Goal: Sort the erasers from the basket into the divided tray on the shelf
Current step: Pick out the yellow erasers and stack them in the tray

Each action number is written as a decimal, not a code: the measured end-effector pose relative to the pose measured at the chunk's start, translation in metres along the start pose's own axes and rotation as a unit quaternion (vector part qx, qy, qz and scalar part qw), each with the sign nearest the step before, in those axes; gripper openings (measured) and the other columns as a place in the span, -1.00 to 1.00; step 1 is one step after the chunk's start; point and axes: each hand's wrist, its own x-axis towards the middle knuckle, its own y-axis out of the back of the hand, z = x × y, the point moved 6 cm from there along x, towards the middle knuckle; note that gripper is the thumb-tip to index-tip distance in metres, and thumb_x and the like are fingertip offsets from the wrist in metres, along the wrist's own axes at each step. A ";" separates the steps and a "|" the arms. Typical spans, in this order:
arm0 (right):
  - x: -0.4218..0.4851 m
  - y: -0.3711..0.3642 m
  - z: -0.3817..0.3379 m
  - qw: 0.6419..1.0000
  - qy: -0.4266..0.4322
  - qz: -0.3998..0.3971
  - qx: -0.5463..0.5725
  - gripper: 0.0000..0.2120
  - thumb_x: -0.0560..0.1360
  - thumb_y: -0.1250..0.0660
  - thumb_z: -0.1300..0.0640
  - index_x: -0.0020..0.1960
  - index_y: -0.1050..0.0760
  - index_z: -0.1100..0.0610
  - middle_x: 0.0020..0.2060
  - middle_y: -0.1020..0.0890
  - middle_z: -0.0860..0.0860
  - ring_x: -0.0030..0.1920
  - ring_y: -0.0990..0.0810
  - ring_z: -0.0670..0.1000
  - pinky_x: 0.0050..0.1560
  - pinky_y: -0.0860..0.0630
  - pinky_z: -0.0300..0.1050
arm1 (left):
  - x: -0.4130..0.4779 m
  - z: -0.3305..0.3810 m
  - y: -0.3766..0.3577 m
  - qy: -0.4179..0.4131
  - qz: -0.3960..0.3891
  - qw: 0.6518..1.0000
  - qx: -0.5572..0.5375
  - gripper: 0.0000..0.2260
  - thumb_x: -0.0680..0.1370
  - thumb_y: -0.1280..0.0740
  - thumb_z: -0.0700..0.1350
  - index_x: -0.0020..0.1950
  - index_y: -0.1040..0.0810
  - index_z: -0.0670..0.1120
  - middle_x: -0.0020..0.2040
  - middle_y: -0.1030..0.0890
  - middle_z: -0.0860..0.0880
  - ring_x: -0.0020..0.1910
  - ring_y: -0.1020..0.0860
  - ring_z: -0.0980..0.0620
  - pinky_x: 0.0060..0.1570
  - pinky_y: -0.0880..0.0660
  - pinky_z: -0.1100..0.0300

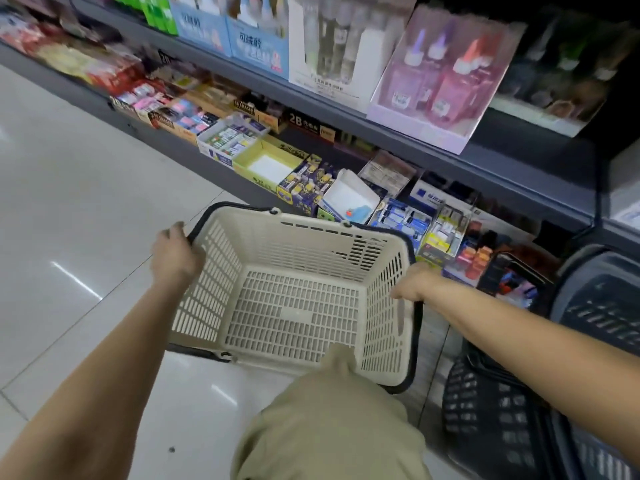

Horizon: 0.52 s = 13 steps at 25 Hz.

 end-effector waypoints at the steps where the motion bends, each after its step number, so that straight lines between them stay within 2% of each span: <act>1: -0.007 0.004 -0.003 1.000 0.025 0.011 0.007 -0.29 0.44 -0.39 0.01 0.43 -0.16 0.26 0.33 -0.34 0.20 0.29 -0.39 0.17 0.27 -0.41 -0.02 | -0.013 0.025 0.002 -0.043 0.004 0.999 -0.004 -0.49 0.49 -0.31 -0.15 0.41 -0.29 -0.20 0.31 -0.38 -0.29 0.28 -0.36 -0.27 0.24 -0.35 -0.10; 4: -0.043 0.030 -0.008 0.975 0.177 0.042 0.126 -0.41 0.44 -0.40 0.08 0.39 -0.26 0.15 0.31 -0.40 0.12 0.28 -0.43 0.11 0.28 -0.39 -0.06 | -0.075 0.121 -0.002 -0.193 -0.086 0.974 -0.079 -0.53 0.50 -0.35 -0.15 0.37 -0.35 -0.23 0.31 -0.44 -0.22 0.29 -0.40 -0.15 0.27 -0.32 0.07; 6: -0.075 0.053 0.008 0.939 0.254 0.081 0.218 -0.51 0.44 -0.40 0.12 0.33 -0.36 0.12 0.26 -0.48 0.07 0.23 -0.47 0.03 0.32 -0.38 -0.05 | -0.125 0.186 -0.001 -0.277 -0.164 0.940 -0.109 -0.59 0.51 -0.35 -0.12 0.34 -0.40 -0.17 0.29 -0.47 -0.13 0.27 -0.43 -0.04 0.20 -0.33 0.20; 7: -0.092 0.063 0.022 0.917 0.280 0.099 0.267 -0.61 0.45 -0.40 0.17 0.25 -0.43 0.12 0.17 -0.54 0.06 0.14 -0.52 -0.02 0.27 -0.42 -0.08 | -0.151 0.215 0.001 -0.314 -0.192 0.923 -0.115 -0.63 0.51 -0.35 -0.11 0.30 -0.43 -0.14 0.26 -0.48 -0.08 0.24 -0.44 0.01 0.16 -0.35 0.25; 10: -0.130 0.080 0.085 0.858 0.328 0.129 0.372 -0.79 0.43 -0.38 0.30 0.02 -0.51 0.08 -0.05 -0.62 0.05 -0.15 -0.55 -0.11 0.03 -0.49 -0.31 | -0.226 0.284 0.003 -0.406 -0.237 0.876 -0.106 -0.71 0.50 -0.36 -0.07 0.21 -0.50 -0.08 0.15 -0.53 0.00 0.15 -0.50 0.06 0.13 -0.42 0.21; 11: -0.137 0.083 0.111 0.851 0.331 0.144 0.382 -0.79 0.43 -0.38 0.31 -0.02 -0.52 0.06 -0.10 -0.63 0.02 -0.20 -0.56 -0.14 -0.02 -0.48 -0.36 | -0.249 0.302 0.000 -0.433 -0.239 0.864 -0.097 -0.71 0.50 -0.36 -0.07 0.20 -0.51 -0.08 0.14 -0.54 0.00 0.09 -0.51 0.09 0.11 -0.41 0.22; 13: -0.145 0.082 0.168 0.848 0.323 0.176 0.382 -0.77 0.42 -0.39 0.33 -0.08 -0.54 0.01 -0.18 -0.63 -0.06 -0.26 -0.56 -0.21 -0.07 -0.48 -0.41 | -0.296 0.330 -0.012 -0.490 -0.227 0.838 -0.071 -0.73 0.50 -0.35 -0.08 0.19 -0.52 -0.08 0.08 -0.54 0.00 -0.04 -0.48 0.16 -0.01 -0.31 0.38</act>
